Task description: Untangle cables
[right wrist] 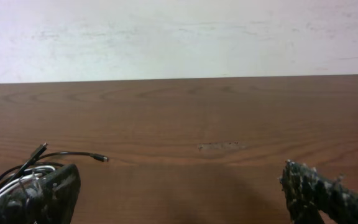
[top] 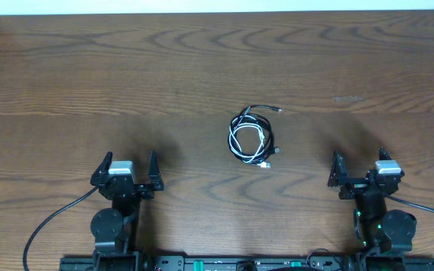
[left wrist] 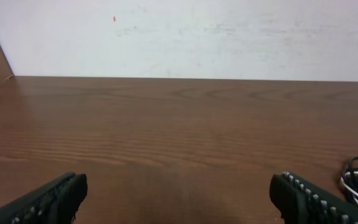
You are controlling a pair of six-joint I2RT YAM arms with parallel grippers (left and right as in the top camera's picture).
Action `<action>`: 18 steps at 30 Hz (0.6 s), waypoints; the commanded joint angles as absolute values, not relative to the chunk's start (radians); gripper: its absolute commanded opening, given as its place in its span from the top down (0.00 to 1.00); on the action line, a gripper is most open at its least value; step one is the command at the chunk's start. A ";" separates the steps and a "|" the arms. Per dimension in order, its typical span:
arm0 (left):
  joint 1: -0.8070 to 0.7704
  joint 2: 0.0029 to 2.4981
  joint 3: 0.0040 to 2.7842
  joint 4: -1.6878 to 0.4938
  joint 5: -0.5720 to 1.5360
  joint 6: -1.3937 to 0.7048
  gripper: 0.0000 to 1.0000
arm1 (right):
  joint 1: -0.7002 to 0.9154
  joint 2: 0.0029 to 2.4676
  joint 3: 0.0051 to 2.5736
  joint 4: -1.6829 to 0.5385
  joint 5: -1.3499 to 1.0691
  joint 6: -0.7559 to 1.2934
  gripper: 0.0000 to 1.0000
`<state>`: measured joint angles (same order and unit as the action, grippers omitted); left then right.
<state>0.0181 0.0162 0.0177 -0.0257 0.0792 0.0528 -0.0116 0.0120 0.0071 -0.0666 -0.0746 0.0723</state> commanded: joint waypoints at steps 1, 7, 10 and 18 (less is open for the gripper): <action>0.022 0.018 0.004 -0.063 0.085 0.059 0.02 | -0.006 0.007 0.006 -0.071 -0.078 0.085 0.01; 0.022 0.018 0.004 -0.063 0.085 0.059 0.01 | -0.006 0.007 0.006 -0.071 -0.078 0.084 0.01; 0.022 0.018 0.004 -0.058 0.084 0.060 0.02 | -0.006 0.007 0.006 -0.070 -0.078 0.085 0.01; 0.022 0.023 0.004 -0.064 0.085 0.033 0.02 | -0.006 0.007 0.006 -0.071 -0.082 0.103 0.01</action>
